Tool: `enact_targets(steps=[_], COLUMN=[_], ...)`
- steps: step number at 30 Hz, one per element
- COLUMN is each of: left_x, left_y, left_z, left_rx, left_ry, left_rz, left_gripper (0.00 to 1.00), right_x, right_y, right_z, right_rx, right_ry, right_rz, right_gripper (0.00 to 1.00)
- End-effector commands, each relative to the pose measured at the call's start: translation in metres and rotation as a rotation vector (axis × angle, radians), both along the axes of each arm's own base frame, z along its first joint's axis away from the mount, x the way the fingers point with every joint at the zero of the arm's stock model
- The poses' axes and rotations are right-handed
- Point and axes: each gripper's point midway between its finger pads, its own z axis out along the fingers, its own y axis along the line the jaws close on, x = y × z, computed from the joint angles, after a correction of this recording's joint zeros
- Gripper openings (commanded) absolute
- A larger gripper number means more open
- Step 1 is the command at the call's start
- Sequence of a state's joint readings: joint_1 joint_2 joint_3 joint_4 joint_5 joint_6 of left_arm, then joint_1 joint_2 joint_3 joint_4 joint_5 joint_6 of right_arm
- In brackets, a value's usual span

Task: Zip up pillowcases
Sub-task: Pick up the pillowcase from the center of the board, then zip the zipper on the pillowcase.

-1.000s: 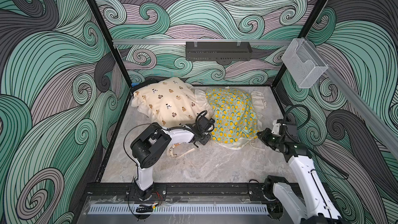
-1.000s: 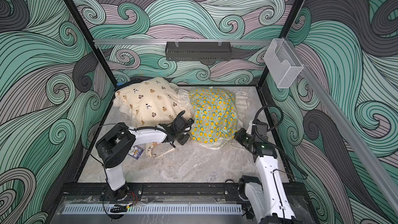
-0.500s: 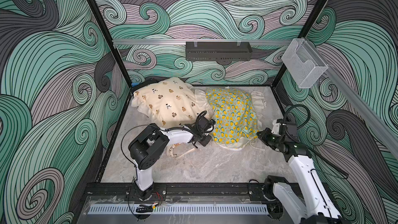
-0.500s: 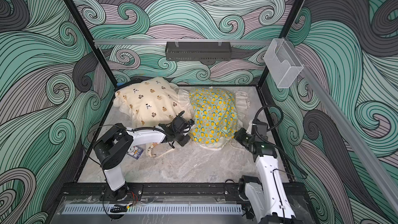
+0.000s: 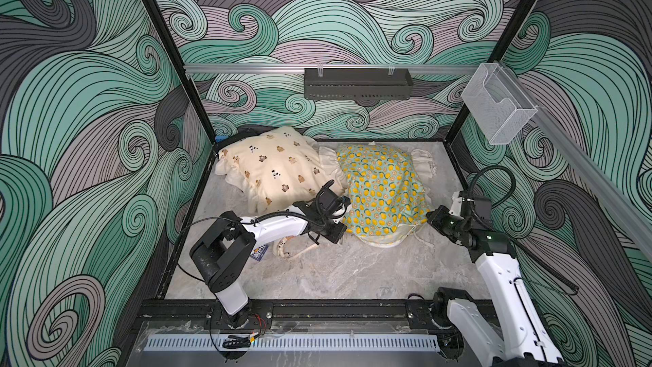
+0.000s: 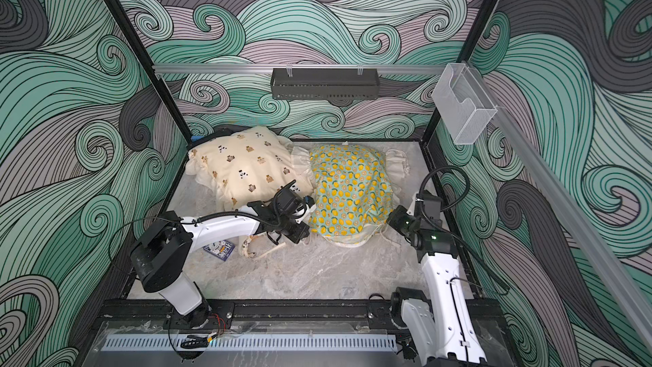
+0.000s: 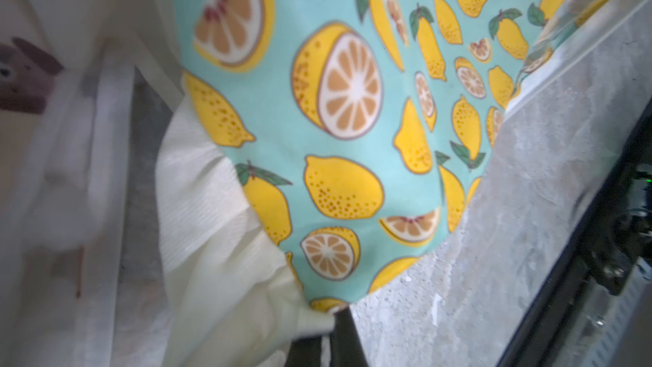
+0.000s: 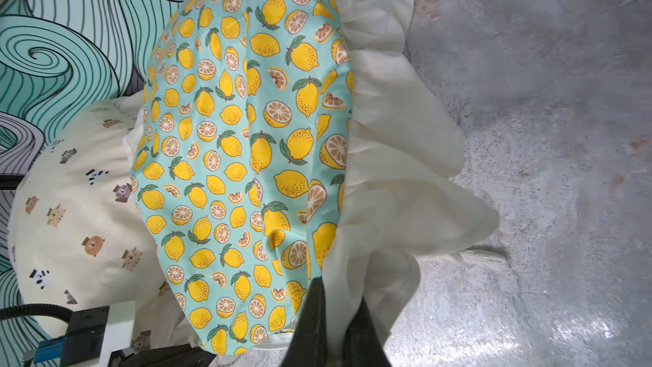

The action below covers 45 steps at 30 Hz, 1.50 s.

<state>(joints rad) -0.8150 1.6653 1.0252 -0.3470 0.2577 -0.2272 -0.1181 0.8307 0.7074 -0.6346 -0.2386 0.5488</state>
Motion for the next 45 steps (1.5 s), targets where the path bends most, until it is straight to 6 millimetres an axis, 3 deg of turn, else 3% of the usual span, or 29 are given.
enact_targets(steps=[1, 3, 9, 12, 16, 21, 27, 31, 39, 45], left_x=[-0.018, -0.019, -0.022, -0.022, -0.022, -0.022, -0.023, -0.025, -0.028, -0.029], left_y=[-0.009, -0.010, -0.008, -0.006, -0.006, -0.007, -0.009, -0.011, -0.010, -0.009], left_z=[0.022, 0.028, 0.044, 0.053, 0.065, 0.075, 0.087, 0.096, 0.103, 0.108], left_rx=[-0.080, -0.098, -0.109, -0.124, -0.135, -0.155, -0.178, -0.194, -0.194, -0.203], left_ry=[0.108, 0.118, 0.132, 0.136, 0.159, 0.172, 0.176, 0.184, 0.185, 0.183], left_rz=[0.023, 0.034, 0.057, 0.085, 0.122, 0.146, 0.147, 0.134, 0.119, 0.118], left_gripper=[0.00, 0.00, 0.00, 0.00, 0.00, 0.00, 0.00, 0.00, 0.00, 0.00], right_x=[-0.006, -0.009, -0.021, -0.025, -0.027, -0.034, -0.058, -0.070, -0.076, -0.070], right_y=[-0.008, -0.009, -0.009, -0.007, 0.011, 0.057, 0.117, 0.144, 0.208, 0.229], right_z=[-0.003, -0.003, 0.015, 0.025, 0.039, 0.048, 0.046, 0.036, 0.011, 0.003], right_rx=[-0.042, -0.045, -0.071, -0.087, -0.095, -0.101, -0.077, -0.084, -0.035, -0.050], right_ry=[0.056, 0.074, 0.045, 0.036, 0.028, 0.006, -0.029, -0.080, -0.208, -0.354], right_rz=[-0.015, -0.020, -0.023, -0.006, 0.080, 0.267, 0.503, 0.587, 0.775, 0.853], right_gripper=[0.00, 0.03, 0.33, 0.40, 0.49, 0.51, 0.49, 0.48, 0.46, 0.41])
